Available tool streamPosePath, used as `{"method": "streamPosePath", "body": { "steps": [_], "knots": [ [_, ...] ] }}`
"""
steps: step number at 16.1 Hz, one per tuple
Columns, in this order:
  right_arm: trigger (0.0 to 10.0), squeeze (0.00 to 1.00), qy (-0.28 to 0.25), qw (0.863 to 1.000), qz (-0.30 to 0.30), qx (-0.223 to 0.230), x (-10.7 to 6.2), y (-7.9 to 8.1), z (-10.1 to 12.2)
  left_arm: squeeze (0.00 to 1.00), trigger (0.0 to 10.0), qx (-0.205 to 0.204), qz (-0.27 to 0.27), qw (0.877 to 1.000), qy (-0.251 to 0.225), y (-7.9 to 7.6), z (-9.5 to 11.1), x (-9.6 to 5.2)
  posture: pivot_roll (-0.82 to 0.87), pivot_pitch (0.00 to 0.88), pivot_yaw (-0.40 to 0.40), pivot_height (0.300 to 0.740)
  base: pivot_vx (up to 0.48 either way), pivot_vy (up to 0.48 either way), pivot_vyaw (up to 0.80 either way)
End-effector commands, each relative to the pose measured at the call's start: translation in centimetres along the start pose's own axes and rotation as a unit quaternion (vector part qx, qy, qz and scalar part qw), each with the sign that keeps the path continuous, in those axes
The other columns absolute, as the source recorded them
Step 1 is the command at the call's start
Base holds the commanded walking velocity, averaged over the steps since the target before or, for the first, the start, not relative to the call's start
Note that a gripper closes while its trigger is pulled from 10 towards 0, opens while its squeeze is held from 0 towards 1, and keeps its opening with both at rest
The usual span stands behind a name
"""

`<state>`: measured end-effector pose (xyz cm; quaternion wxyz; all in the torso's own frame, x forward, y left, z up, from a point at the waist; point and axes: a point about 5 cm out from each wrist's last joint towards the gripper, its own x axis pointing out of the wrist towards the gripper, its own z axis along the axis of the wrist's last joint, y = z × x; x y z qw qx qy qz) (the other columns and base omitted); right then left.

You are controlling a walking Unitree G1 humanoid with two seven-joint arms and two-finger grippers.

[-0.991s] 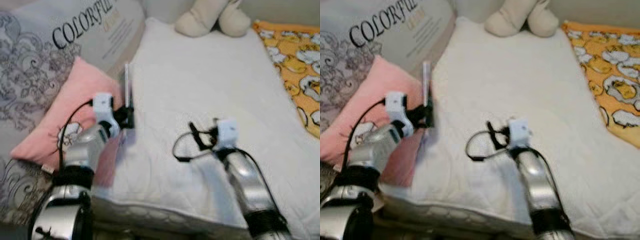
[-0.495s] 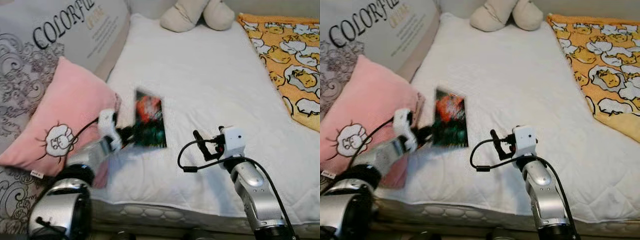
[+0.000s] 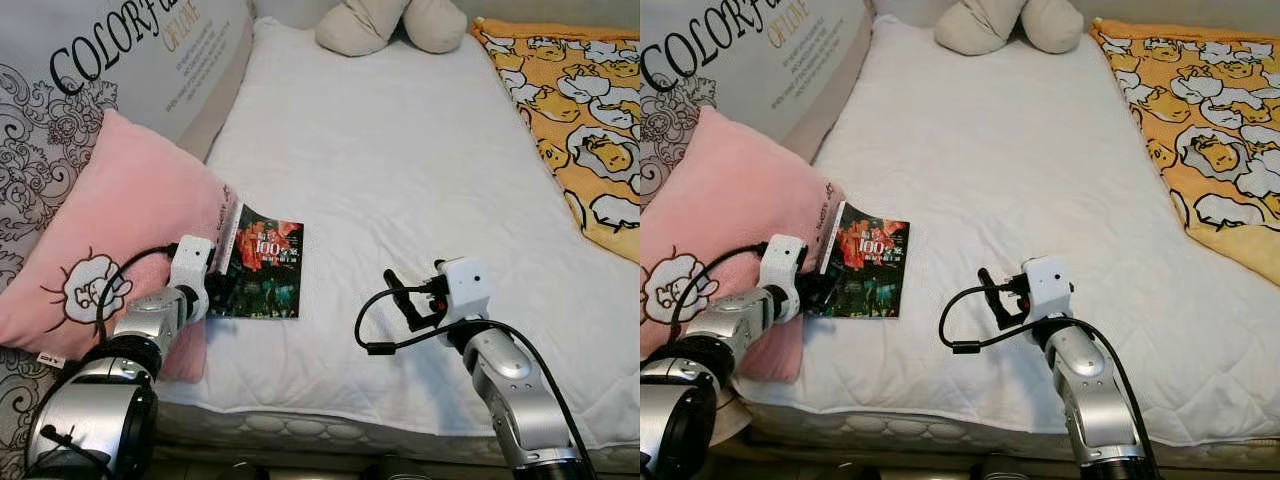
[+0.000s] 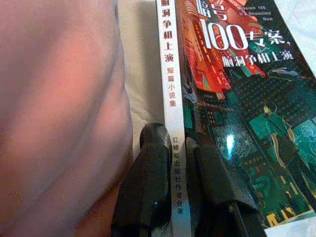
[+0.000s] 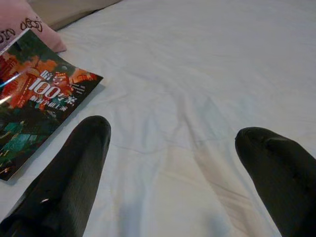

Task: Clean up the room

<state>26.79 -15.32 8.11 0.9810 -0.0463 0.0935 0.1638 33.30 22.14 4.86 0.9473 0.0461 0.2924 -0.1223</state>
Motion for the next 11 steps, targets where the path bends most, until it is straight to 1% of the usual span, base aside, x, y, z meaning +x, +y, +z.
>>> {"method": "streamPosePath", "body": {
  "steps": [1,2,3,4,5,9,10,11],
  "knots": [
    [10.0,0.0,-0.004,1.0,0.003,0.0,0.2,0.3,0.5,0.0,9.1,0.051,0.034,0.998,-0.002,1.4,1.2,-0.4,-0.19,0.083,0.023,0.74,0.0,0.0,0.0],
    [10.0,0.0,-0.003,1.0,0.003,0.001,0.2,0.3,0.5,0.0,10.0,0.057,0.031,0.998,-0.002,1.3,1.2,-0.4,-0.19,0.083,0.023,0.74,0.0,0.0,0.0],
    [10.0,0.0,-0.003,1.0,0.003,0.001,0.2,0.3,0.5,0.7,10.0,0.065,0.031,0.997,-0.002,1.2,1.3,-0.4,-0.19,0.083,0.025,0.74,0.0,0.0,0.0],
    [10.0,0.0,-0.002,1.0,0.003,0.003,0.2,0.4,0.4,1.0,10.0,0.082,0.019,0.996,-0.003,1.0,1.4,-0.3,-0.19,0.081,0.027,0.74,0.0,0.0,0.0],
    [10.0,0.0,-0.001,1.0,0.003,0.004,0.3,0.5,0.4,1.0,10.0,0.102,0.008,0.995,-0.004,0.7,1.7,-0.2,-0.18,0.08,0.028,0.74,0.0,0.0,0.0],
    [10.0,0.0,0.001,1.0,0.004,0.006,0.4,0.6,0.3,1.0,10.0,0.128,-0.018,0.992,-0.009,0.3,2.5,-0.1,-0.18,0.075,0.028,0.74,0.0,0.0,0.0],
    [10.0,0.0,-0.002,1.0,0.004,0.005,0.5,0.6,0.4,1.0,10.0,0.133,-0.017,0.991,-0.015,0.4,3.0,-0.1,-0.18,0.071,0.03,0.74,0.0,0.0,0.0],
    [10.0,0.0,-0.007,1.0,0.0,0.005,0.7,0.5,0.7,1.0,10.0,0.143,-0.013,0.989,-0.03,0.7,3.9,-0.3,-0.18,0.064,0.035,0.74,0.0,0.0,0.0]
  ]
}}
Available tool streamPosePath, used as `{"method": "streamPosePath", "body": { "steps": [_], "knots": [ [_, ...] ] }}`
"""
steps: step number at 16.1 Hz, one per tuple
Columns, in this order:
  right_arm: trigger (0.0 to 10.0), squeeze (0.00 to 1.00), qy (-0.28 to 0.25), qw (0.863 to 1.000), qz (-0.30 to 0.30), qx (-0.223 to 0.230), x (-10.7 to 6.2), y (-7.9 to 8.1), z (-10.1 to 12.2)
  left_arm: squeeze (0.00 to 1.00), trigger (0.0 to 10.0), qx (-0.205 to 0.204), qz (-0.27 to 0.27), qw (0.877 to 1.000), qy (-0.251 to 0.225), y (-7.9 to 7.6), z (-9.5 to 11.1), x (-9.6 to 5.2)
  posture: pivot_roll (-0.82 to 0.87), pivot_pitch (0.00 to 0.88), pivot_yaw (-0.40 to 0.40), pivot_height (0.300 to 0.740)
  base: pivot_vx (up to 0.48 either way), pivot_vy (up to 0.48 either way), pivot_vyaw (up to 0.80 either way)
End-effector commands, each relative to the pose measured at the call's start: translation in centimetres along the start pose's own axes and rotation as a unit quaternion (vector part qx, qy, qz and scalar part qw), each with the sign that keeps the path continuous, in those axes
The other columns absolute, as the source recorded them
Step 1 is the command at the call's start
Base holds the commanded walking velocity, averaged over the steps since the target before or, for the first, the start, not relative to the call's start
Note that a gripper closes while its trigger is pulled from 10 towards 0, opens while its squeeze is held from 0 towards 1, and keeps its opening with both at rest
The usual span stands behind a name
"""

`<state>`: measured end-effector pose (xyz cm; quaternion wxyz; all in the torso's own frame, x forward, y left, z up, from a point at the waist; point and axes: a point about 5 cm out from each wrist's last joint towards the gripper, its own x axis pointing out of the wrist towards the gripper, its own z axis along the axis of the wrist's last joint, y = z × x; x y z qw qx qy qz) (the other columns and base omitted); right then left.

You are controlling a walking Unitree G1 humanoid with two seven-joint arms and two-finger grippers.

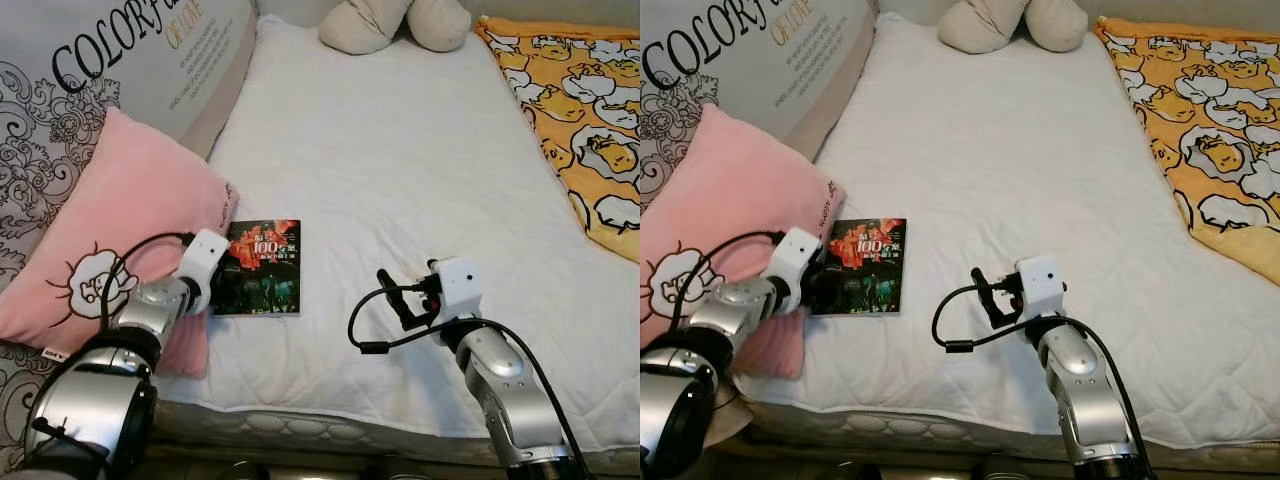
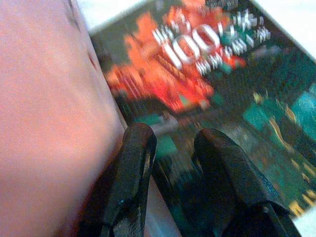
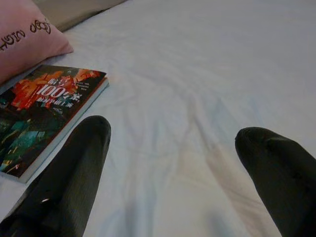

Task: Clean up the room

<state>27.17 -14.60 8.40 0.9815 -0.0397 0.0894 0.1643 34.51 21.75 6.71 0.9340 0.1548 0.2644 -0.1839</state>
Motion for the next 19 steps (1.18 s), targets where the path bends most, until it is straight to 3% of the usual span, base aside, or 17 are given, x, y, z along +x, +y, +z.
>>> {"method": "streamPosePath", "body": {
  "steps": [1,5,6,7,8,9,10,11,12,13,15,17,19],
  "knots": [
    [10.0,0.0,-0.009,1.0,-0.007,0.0,0.3,-0.2,0.5,1.0,10.0,0.031,0.015,0.999,-0.036,1.6,2.2,-0.6,-0.19,0.051,0.054,0.74,0.0,0.0,0.0],
    [10.0,0.0,-0.02,0.999,-0.034,0.007,0.4,-0.7,0.5,1.0,10.0,0.047,-0.001,0.992,-0.118,3.2,3.0,-2.8,-0.17,0.013,0.092,0.74,0.0,0.0,0.0],
    [10.0,0.0,-0.022,0.999,-0.038,0.009,0.4,-0.6,0.5,0.82,10.0,0.037,0.003,0.99,-0.138,3.2,3.0,-3.4,-0.15,0.0,0.108,0.74,0.0,0.0,0.0],
    [10.0,0.0,-0.034,0.998,-0.047,0.017,0.6,-0.6,0.6,0.0,10.0,-0.035,0.022,0.976,-0.214,1.7,3.4,-5.0,-0.13,0.0,0.12,0.74,0.0,0.0,0.0],
    [10.0,0.0,-0.038,0.998,-0.053,0.022,0.8,-0.6,0.5,0.0,10.0,-0.085,0.024,0.962,-0.257,-0.6,3.3,-6.3,-0.12,0.0,0.121,0.74,0.0,0.0,0.0],
    [10.0,0.0,-0.037,0.998,-0.054,0.023,0.9,-0.5,0.3,0.0,10.0,-0.099,0.01,0.958,-0.268,-2.7,2.9,-6.6,-0.12,0.0,0.12,0.74,0.0,0.0,0.0],
    [10.0,0.0,-0.037,0.998,-0.054,0.024,0.9,-0.5,0.3,0.0,10.0,-0.105,0.002,0.956,-0.273,-3.6,2.7,-6.7,-0.12,0.0,0.12,0.74,0.0,0.0,0.0],
    [10.0,0.0,-0.037,0.998,-0.054,0.025,1.2,-0.3,0.1,0.0,10.0,-0.119,-0.012,0.954,-0.274,-5.9,2.0,-6.5,-0.1,0.0,0.123,0.74,0.0,0.0,0.0],
    [10.0,0.0,-0.036,0.998,-0.052,0.025,1.3,-0.2,0.0,0.0,10.0,-0.115,-0.018,0.955,-0.271,-7.2,1.5,-6.5,-0.1,0.0,0.126,0.74,0.0,0.0,0.0],
    [10.0,0.0,-0.046,0.997,-0.049,0.027,1.7,0.0,0.3,0.0,10.0,-0.125,-0.01,0.954,-0.272,-9.7,0.7,-7.1,-0.11,0.0,0.133,0.74,0.0,0.0,0.0],
    [10.0,0.0,-0.066,0.995,-0.063,0.033,1.7,-0.3,0.9,0.0,10.0,-0.141,0.066,0.948,-0.279,-9.0,-0.1,-8.5,-0.11,0.0,0.139,0.74,0.0,0.0,0.0],
    [10.0,0.0,-0.11,0.987,-0.112,0.018,-0.3,-1.5,1.6,0.0,10.0,-0.121,0.141,0.947,-0.262,-8.2,-2.3,-10.8,-0.12,0.0,0.136,0.74,0.0,0.0,0.0],
    [10.0,0.0,-0.128,0.982,-0.142,-0.011,-2.4,-2.2,1.2,0.0,10.0,-0.112,0.175,0.945,-0.252,-8.2,-4.0,-11.6,-0.12,0.0,0.136,0.74,0.0,0.0,0.0]
  ]
}}
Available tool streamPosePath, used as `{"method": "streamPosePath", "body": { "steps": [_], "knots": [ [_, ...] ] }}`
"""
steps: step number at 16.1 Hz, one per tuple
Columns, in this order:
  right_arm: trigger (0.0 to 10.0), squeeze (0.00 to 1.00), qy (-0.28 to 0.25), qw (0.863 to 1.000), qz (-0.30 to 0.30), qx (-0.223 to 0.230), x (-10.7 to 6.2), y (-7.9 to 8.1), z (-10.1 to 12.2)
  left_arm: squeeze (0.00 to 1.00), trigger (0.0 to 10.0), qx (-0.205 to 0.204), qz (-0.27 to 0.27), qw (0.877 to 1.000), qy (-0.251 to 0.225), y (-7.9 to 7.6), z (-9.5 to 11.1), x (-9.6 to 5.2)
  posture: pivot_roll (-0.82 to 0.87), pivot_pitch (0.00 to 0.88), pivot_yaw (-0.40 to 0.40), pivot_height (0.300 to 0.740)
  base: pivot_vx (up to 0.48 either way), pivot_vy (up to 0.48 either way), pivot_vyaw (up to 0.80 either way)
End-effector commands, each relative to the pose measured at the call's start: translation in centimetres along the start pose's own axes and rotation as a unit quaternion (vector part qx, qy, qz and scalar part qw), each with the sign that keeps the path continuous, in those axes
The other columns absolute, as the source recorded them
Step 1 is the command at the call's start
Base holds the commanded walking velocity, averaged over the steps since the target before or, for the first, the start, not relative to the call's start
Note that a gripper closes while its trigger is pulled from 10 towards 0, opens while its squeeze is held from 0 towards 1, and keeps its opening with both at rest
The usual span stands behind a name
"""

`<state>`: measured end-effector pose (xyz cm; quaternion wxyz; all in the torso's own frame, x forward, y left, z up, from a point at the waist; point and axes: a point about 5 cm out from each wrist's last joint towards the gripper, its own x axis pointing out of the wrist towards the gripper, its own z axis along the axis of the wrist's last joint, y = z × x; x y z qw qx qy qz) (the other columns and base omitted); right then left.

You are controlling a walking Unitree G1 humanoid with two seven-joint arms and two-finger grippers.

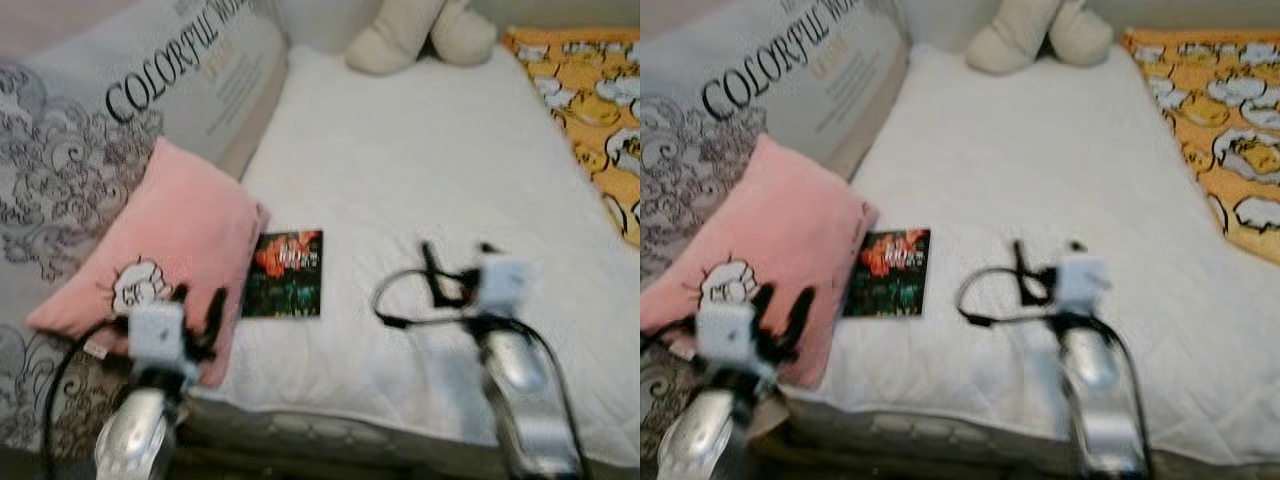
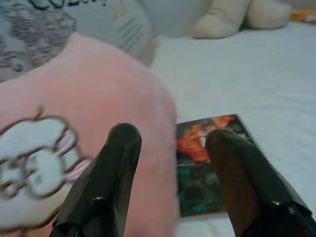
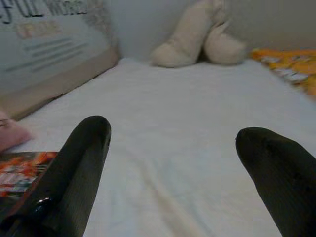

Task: Clean up the room

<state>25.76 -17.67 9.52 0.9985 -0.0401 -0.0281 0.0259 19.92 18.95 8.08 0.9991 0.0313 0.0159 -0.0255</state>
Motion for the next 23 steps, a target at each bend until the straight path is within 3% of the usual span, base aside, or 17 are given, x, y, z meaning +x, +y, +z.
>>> {"method": "streamPosePath", "body": {
  "steps": [1,3,5,7,12,17,19,21,23],
  "knots": [
    [10.0,0.0,-0.002,1.0,-0.02,-0.017,-0.9,-0.7,-0.2,0.0,10.0,0.007,0.006,1.0,-0.002,0.0,-0.2,-0.1,-0.13,0.0,0.106,0.74,0.0,0.0,0.0],
    [10.0,0.0,0.003,0.999,-0.029,-0.024,-1.5,-1.0,-0.6,0.0,10.0,0.007,0.005,1.0,-0.005,-0.4,0.1,-0.2,-0.13,0.0,0.106,0.74,0.0,0.0,0.0],
    [10.0,0.0,0.02,0.994,-0.106,0.0,-0.9,-2.6,-1.1,0.0,10.0,-0.013,-0.002,1.0,-0.016,-1.1,0.2,1.8,-0.14,0.0,0.082,0.74,0.0,0.0,0.0],
    [10.0,0.0,0.028,0.992,-0.12,0.017,-0.6,-2.9,-1.5,0.0,10.0,-0.042,0.01,0.999,-0.026,-0.8,0.3,2.7,-0.15,0.0,0.079,0.74,0.0,-0.418,0.0],
    [10.0,0.0,0.029,0.995,-0.092,-0.001,0.3,-2.1,-1.4,0.0,10.0,-0.041,-0.009,0.998,-0.036,-1.5,0.3,3.4,-0.15,0.0,0.081,0.74,0.253,-0.406,0.0],
    [10.0,0.0,0.022,1.0,-0.006,0.022,0.4,-0.2,-1.0,0.0,10.0,-0.052,-0.024,0.998,-0.033,-1.7,0.1,3.7,-0.17,0.0,0.102,0.74,0.195,-0.412,0.0],
    [10.0,0.0,0.04,0.999,0.028,0.021,-1.0,-0.1,-1.3,0.0,10.0,-0.051,-0.043,0.998,-0.021,-1.8,0.0,2.8,-0.17,0.0,0.103,0.74,0.0,-0.418,0.0],
    [10.0,0.0,0.07,0.996,0.048,-0.009,-3.8,-1.8,-2.0,0.0,10.0,-0.052,-0.072,0.996,-0.002,-2.0,-0.3,1.1,-0.16,0.0,0.091,0.74,0.0,-0.418,0.0],
    [10.0,0.0,0.087,0.995,0.045,-0.016,-4.7,-2.8,-2.4,0.0,10.0,-0.055,-0.071,0.996,-0.004,-2.0,-0.2,1.0,-0.15,0.0,0.076,0.74,0.0,-0.416,0.0]
  ]
}}
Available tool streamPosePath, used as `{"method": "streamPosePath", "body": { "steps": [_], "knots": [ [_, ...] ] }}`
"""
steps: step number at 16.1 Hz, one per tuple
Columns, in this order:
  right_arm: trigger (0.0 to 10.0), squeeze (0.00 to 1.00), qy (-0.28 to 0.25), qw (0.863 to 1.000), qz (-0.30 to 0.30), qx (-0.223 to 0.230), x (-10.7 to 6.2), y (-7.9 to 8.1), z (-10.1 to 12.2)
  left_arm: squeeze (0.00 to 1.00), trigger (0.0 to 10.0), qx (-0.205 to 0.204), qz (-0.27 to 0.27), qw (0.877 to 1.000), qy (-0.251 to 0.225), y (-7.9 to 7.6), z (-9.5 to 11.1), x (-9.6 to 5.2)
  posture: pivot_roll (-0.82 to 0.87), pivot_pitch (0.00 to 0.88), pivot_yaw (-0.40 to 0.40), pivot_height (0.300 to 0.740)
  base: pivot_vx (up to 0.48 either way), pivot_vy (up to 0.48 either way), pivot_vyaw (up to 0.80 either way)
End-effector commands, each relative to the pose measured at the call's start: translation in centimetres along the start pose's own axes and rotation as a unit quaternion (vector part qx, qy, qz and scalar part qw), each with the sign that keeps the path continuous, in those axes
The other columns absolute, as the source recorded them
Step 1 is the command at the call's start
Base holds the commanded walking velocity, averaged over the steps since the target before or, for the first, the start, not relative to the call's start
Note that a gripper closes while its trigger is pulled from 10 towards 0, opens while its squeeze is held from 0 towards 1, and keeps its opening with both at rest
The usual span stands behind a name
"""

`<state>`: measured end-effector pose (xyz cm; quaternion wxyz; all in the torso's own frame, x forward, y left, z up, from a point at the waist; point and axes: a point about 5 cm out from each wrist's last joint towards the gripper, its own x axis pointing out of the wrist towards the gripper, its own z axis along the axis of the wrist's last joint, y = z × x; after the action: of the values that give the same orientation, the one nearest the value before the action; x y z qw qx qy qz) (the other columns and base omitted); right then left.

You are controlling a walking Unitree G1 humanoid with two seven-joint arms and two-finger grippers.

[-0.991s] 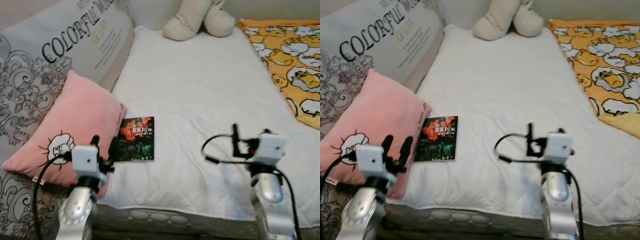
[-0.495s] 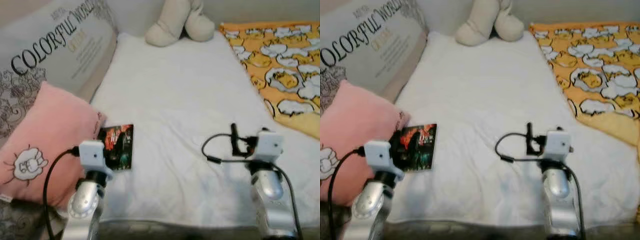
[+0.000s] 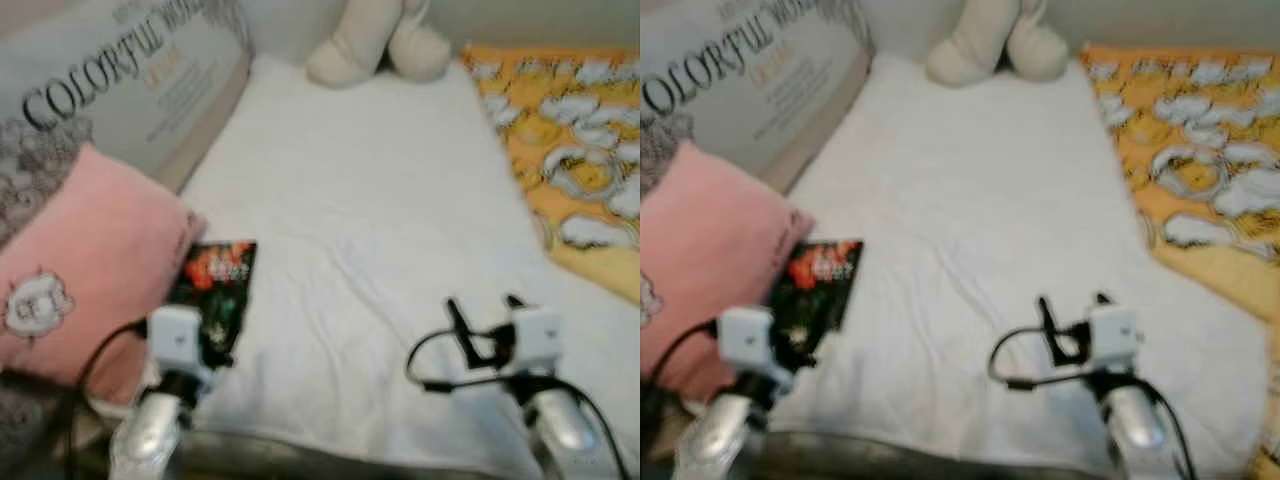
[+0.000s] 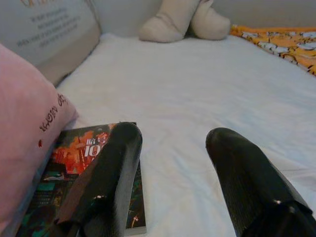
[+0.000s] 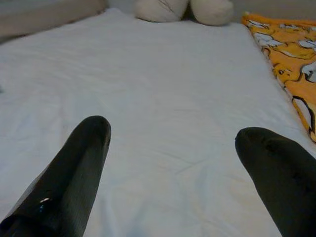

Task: Clean up the room

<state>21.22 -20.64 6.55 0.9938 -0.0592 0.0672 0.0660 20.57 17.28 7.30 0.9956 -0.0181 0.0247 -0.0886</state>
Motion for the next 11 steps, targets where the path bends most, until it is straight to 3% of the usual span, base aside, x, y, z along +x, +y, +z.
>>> {"method": "streamPosePath", "body": {
  "steps": [1,4,6,8,11],
  "knots": [
    [10.0,0.0,-0.015,1.0,-0.004,0.011,0.7,0.1,0.7,0.0,10.0,-0.012,0.0,1.0,-0.015,-0.5,0.5,0.5,-0.15,0.0,0.075,0.74,0.0,-0.416,0.0],
    [10.0,0.0,-0.042,0.999,0.004,0.03,2.1,1.6,1.7,0.0,10.0,-0.014,-0.011,1.0,-0.009,-1.1,0.5,1.1,-0.15,0.0,0.076,0.74,0.08,-0.416,0.0],
    [10.0,0.0,-0.043,0.999,0.004,0.032,2.3,1.7,1.8,0.0,10.0,-0.012,-0.018,1.0,-0.002,-1.1,0.4,1.4,-0.15,0.0,0.08,0.74,0.0,-0.42,0.0],
    [10.0,0.0,-0.049,0.998,-0.015,0.033,3.2,1.6,2.2,0.0,10.0,-0.008,-0.024,1.0,-0.003,-0.7,0.5,3.1,-0.16,0.0,0.087,0.74,0.246,-0.409,0.0],
    [10.0,0.0,-0.048,0.998,-0.023,0.027,3.5,1.8,2.3,0.0,10.0,-0.009,-0.023,1.0,-0.001,-0.8,0.5,3.3,-0.17,0.0,0.095,0.74,0.261,-0.401,-0.8]
  ]
}}
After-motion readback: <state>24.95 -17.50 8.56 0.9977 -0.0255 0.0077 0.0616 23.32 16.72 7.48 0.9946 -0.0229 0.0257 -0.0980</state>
